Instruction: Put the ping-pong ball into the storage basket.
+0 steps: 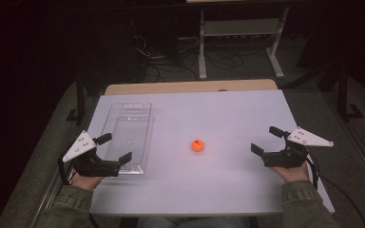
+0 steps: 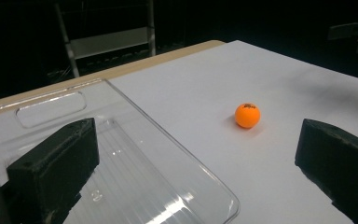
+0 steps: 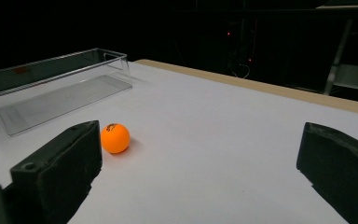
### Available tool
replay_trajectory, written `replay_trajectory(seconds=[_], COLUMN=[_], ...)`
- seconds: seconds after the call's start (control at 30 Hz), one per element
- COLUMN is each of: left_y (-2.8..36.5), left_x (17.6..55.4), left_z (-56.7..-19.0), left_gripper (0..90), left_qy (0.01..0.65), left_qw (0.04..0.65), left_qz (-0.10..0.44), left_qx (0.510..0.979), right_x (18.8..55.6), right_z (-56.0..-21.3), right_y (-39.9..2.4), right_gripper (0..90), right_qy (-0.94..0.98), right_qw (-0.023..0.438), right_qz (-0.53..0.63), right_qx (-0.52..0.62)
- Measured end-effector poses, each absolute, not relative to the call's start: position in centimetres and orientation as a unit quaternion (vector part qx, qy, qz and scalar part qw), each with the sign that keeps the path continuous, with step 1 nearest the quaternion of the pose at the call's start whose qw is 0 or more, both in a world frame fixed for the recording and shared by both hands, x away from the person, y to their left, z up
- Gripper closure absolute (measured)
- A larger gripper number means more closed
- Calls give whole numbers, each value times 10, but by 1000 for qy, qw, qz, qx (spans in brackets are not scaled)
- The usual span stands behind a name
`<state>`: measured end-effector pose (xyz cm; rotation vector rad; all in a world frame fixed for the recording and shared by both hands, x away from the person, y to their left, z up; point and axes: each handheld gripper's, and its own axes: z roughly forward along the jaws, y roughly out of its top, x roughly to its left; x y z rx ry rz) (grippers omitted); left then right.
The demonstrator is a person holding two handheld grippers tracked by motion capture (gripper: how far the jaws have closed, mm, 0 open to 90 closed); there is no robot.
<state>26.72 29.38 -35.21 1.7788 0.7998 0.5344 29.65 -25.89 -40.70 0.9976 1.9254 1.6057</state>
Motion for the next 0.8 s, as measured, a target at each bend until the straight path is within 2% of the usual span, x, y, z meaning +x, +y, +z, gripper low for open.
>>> replay_trajectory(seconds=[0.27, 0.8], left_y=[291, 275], left_x=[273, 289], left_z=[-341, -328], left_gripper=[0, 0], left_qy=[329, 315], left_qw=[515, 489], left_qz=[234, 205], left_qx=[756, 787], right_x=[297, 297], right_z=[-407, -408], right_y=[-259, -258], right_gripper=[0, 0], right_qy=[698, 703], right_qw=[218, 218], right_qz=[579, 574], right_qx=[361, 358])
